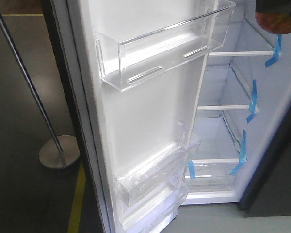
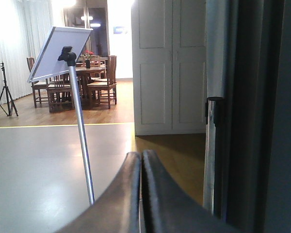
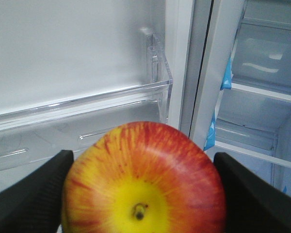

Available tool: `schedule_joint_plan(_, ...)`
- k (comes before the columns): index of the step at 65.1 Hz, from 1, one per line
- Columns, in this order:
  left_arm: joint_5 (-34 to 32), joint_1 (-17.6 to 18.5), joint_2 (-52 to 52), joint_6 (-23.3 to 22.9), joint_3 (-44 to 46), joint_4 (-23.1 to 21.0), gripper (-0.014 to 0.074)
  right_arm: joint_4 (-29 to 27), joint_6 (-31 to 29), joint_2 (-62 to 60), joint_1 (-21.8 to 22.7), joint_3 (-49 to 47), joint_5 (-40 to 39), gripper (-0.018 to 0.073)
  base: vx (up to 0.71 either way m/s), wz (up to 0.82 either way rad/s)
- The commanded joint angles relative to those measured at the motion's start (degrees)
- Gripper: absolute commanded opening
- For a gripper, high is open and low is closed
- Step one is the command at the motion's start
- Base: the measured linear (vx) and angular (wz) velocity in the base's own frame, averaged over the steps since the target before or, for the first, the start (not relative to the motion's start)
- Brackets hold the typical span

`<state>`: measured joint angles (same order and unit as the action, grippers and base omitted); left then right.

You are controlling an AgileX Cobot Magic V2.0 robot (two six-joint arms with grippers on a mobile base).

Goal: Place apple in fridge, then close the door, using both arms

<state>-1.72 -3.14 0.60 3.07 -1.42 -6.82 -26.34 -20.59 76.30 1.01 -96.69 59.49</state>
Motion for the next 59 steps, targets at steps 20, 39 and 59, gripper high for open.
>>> schedule_joint_plan(20, -4.44, 0.31, 0.84, -0.63, 1.06, -0.21, -0.0007, -1.54, -0.31, -1.50, 0.25, -1.92, -4.03, 0.0262, 0.00, 0.00)
schedule_joint_plan(39, -4.44, 0.31, 0.84, -0.63, 1.06, -0.21, -0.0007, -1.54, -0.31, -1.50, 0.25, -1.92, -4.03, 0.0262, 0.00, 0.00)
schedule_joint_plan(59, -4.44, 0.31, 0.84, -0.63, 1.06, -0.21, -0.0007, -1.54, -0.31, -1.50, 0.25, -1.92, -4.03, 0.0262, 0.00, 0.00)
